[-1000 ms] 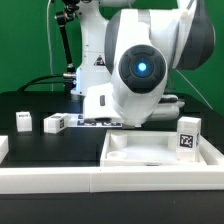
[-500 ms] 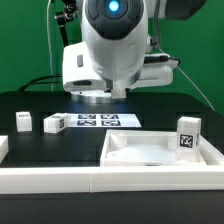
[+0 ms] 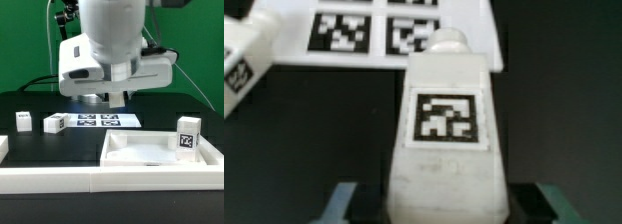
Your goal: Assemble square table
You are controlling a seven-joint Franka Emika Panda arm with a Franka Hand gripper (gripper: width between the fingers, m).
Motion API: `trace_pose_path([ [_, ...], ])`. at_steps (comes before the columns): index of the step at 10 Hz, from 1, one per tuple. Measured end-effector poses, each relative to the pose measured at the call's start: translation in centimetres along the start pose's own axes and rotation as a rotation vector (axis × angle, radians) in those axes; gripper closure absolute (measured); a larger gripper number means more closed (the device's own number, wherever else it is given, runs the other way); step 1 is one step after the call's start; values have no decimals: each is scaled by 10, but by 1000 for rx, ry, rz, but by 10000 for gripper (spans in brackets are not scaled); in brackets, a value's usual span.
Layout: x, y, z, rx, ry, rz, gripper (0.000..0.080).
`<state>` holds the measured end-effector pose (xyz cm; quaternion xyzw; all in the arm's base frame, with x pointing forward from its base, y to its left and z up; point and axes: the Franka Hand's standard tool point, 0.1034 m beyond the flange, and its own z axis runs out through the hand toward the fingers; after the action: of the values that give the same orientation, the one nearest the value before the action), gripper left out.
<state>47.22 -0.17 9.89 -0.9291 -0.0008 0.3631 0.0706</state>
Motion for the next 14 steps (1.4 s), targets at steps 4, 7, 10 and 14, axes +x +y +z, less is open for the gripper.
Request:
trace_pose_path([
  [4, 6, -3, -37, -16, 242, -11, 509],
  [7, 11, 3, -40, -36, 434, -6, 509],
  [10, 20, 5, -59, -58, 607, -7, 509],
  [14, 28, 16, -70, -100, 870, 4, 509],
])
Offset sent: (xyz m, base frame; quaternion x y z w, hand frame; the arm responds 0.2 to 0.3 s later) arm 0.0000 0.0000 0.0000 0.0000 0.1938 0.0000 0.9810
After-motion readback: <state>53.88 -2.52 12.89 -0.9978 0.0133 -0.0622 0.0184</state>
